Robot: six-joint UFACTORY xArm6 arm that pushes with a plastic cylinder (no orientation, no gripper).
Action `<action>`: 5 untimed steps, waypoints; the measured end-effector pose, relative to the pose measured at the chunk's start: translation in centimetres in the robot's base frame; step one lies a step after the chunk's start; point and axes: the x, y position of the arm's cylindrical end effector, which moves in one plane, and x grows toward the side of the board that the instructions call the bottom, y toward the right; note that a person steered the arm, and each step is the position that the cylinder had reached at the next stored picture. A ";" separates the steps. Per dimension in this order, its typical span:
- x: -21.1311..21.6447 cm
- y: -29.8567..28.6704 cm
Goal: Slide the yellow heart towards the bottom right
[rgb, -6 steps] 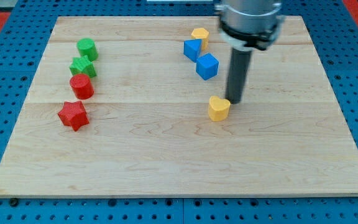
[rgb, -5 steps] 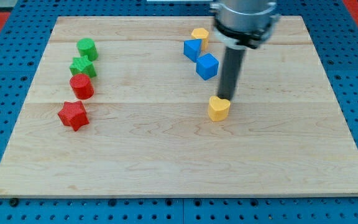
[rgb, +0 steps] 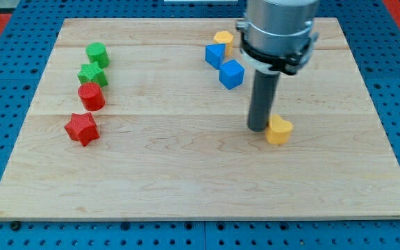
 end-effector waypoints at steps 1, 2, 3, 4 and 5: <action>1.1 1.5; -0.5 1.4; -0.4 3.7; 3.2 4.7; 2.1 -4.4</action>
